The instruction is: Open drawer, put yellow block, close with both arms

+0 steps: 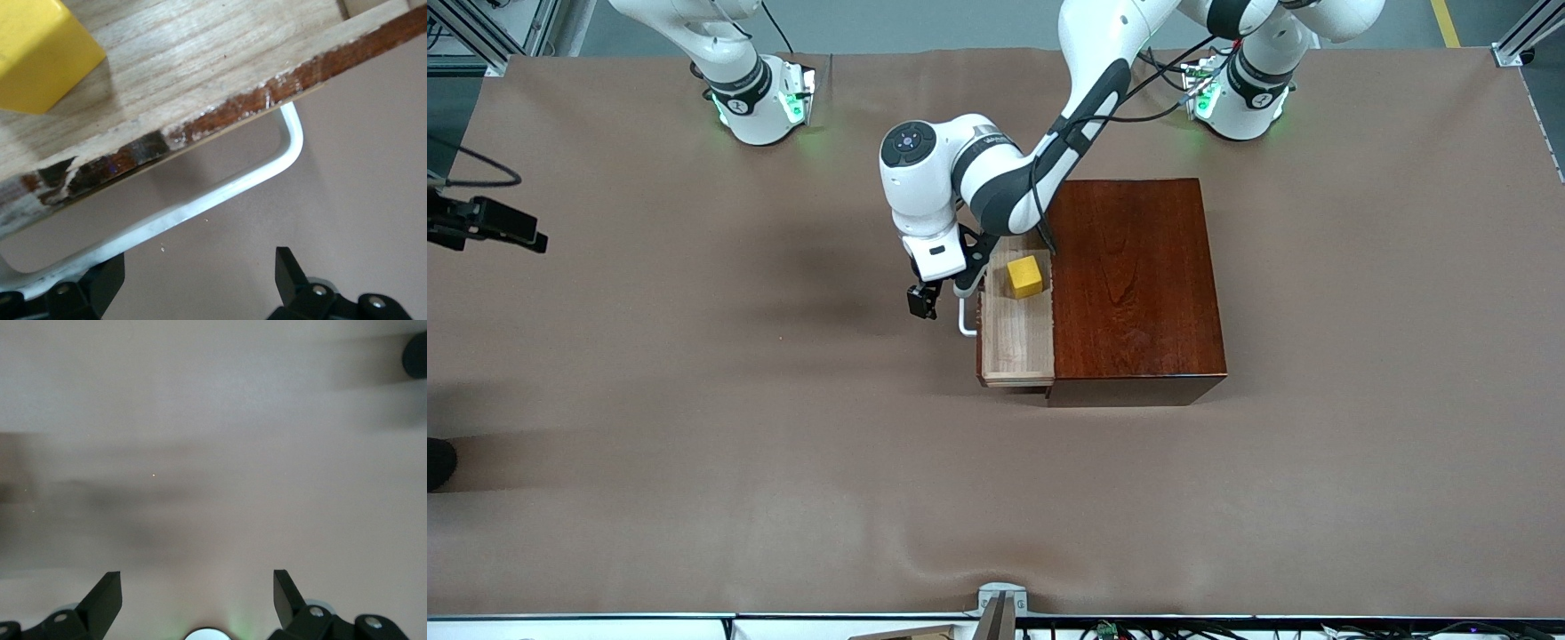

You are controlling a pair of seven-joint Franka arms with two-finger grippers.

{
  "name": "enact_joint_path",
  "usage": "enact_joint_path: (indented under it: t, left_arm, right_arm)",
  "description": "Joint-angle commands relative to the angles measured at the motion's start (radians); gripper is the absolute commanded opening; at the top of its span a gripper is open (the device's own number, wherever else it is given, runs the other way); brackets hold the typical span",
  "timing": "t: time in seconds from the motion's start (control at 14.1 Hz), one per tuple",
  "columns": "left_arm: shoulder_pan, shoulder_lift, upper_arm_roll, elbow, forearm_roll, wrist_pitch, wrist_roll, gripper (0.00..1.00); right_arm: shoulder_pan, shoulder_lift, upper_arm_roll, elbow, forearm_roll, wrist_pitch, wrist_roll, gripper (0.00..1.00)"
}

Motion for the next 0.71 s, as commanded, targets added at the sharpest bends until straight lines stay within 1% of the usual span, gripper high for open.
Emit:
enact_joint_path:
  t: [0.0,0.07,0.28,0.42,0.64]
  left_arm:
    - [0.002,-0.014,0.026,-0.012,0.022,-0.085,0.002,1.0]
    - [0.002,-0.017,0.026,-0.012,0.022,-0.091,0.002,1.0]
    - [0.002,-0.019,0.031,-0.012,0.022,-0.122,0.002,1.0]
    - [0.002,-0.024,0.043,-0.012,0.022,-0.145,0.0,1.0]
    - [0.002,-0.025,0.045,-0.012,0.022,-0.192,-0.001,1.0]
  right_arm:
    - [0.005,-0.17,0.007,-0.239,-0.032,0.106,-0.05,1.0]
    - [0.004,-0.187,0.007,-0.263,-0.032,0.114,-0.052,1.0]
    - [0.008,-0.19,0.01,-0.262,-0.037,0.111,-0.055,1.0]
    - [0.045,-0.18,0.009,-0.219,-0.079,0.115,-0.056,1.0]
    - [0.047,-0.167,0.009,-0.199,-0.07,0.118,-0.049,1.0]
